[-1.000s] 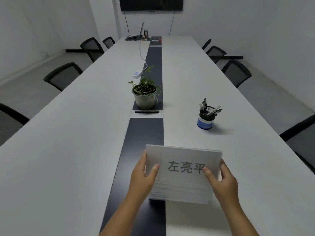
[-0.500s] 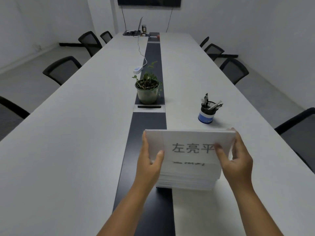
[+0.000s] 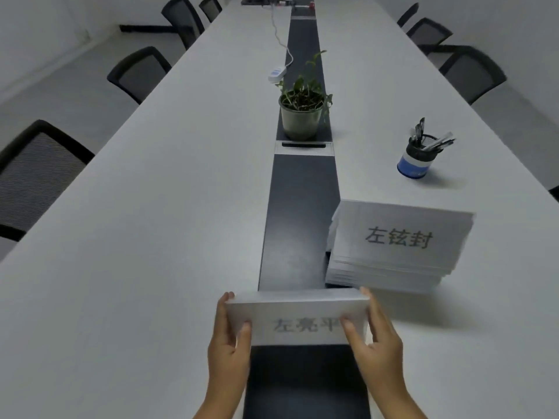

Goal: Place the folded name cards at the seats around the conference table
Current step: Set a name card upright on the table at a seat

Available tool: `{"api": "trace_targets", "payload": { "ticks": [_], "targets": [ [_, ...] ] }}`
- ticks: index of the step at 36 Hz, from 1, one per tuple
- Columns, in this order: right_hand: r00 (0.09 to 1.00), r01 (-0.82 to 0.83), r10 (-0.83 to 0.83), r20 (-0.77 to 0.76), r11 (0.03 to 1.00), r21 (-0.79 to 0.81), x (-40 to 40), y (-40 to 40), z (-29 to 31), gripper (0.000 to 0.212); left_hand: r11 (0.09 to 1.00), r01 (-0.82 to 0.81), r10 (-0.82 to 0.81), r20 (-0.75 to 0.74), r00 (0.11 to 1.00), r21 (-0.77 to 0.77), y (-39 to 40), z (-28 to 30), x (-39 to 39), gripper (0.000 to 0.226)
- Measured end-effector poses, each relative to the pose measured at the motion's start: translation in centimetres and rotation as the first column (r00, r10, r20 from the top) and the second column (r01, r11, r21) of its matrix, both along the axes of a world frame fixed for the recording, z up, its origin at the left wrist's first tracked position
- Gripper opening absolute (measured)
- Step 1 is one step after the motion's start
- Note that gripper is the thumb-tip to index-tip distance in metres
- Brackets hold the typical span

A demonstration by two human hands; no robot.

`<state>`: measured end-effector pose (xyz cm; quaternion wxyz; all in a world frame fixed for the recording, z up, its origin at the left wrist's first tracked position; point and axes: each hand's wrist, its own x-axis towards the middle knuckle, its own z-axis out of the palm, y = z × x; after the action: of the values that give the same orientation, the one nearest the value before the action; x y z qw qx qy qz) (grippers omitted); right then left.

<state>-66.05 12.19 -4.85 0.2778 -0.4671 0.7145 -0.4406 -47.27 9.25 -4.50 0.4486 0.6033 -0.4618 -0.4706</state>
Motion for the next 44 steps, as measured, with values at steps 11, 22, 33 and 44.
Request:
{"api": "trace_targets", "payload": {
  "ticks": [11, 22, 33, 44],
  "targets": [
    [0.985, 0.121, -0.139, 0.098, 0.978, 0.170, -1.2, -0.9, -3.3, 0.053, 0.978, 0.160, -0.176, 0.112, 0.978, 0.135, -2.5, -3.1, -1.0, 0.058],
    [0.955, 0.103, -0.155, 0.251, 0.972, 0.211, -1.5, -0.7, -3.1, 0.058, 0.992, 0.074, -0.088, 0.134, 0.987, 0.107, -2.1, -3.0, -0.2, 0.046],
    [0.958, 0.147, -0.188, 0.219, 0.971, 0.188, -2.0, -0.3, -3.1, 0.039, 0.991, 0.103, -0.118, 0.188, 0.975, 0.085, -4.8, -1.9, -0.3, 0.036],
    [0.945, 0.164, -0.211, 0.251, 0.967, 0.195, -2.3, -1.8, -2.8, 0.042, 0.993, 0.042, -0.057, 0.140, 0.989, 0.108, -4.0, -1.9, -1.0, 0.038]
  ]
}}
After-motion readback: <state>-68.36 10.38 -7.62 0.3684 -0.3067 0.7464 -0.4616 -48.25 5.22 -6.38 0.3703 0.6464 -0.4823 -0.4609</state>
